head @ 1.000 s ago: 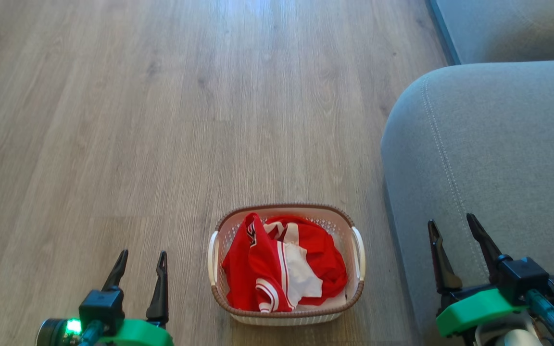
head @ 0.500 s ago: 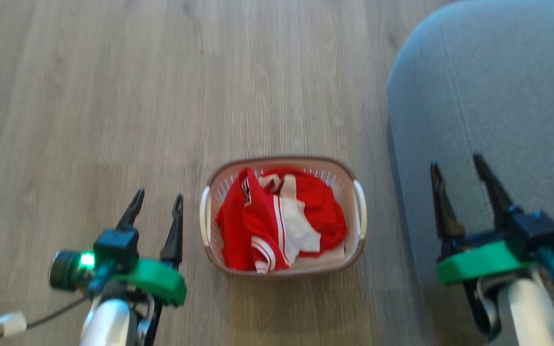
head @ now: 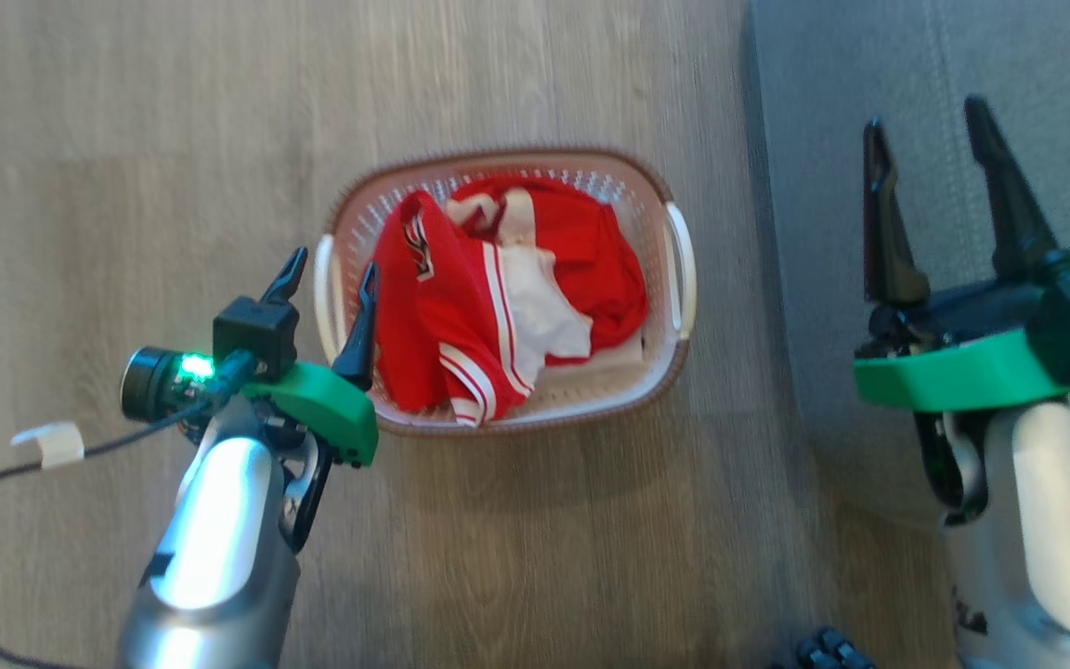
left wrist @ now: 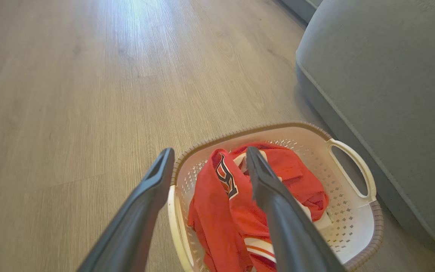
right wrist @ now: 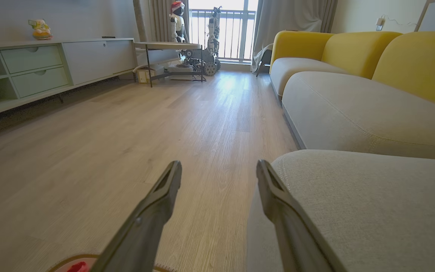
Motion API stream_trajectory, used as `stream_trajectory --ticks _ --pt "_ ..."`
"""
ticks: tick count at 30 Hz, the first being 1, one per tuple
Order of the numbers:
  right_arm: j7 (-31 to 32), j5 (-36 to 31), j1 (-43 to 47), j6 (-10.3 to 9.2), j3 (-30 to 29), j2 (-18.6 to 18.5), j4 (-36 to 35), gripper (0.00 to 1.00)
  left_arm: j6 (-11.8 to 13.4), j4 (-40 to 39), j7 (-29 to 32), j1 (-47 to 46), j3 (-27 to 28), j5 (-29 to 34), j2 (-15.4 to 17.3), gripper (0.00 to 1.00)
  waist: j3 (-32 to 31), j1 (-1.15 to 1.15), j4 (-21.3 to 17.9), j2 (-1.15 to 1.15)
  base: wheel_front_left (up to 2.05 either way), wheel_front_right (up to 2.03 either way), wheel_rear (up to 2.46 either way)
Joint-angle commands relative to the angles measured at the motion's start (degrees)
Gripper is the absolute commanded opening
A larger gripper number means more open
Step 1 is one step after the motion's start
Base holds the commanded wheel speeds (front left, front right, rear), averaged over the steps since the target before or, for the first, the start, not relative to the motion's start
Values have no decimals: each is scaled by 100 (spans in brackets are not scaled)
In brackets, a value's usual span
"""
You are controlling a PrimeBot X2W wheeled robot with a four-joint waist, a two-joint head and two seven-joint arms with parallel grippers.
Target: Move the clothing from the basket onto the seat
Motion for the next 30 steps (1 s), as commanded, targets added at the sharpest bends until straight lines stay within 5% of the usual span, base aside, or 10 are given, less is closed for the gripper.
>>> stream_trajectory --ticks 1,18,30 --pt "-54 -61 -128 41 119 -14 -265 100 2 79 -56 -137 82 -56 71 100 497 -2 -216 0 0 0 0" --pt "-54 42 -691 41 263 -14 -713 100 55 1855 -56 -1272 -141 -178 96 100 1395 -2 -604 0 0 0 0" --pt "-54 203 -830 41 406 -14 -822 100 217 2260 -56 -1633 -30 -175 245 100 1684 -2 -900 0 0 0 0"
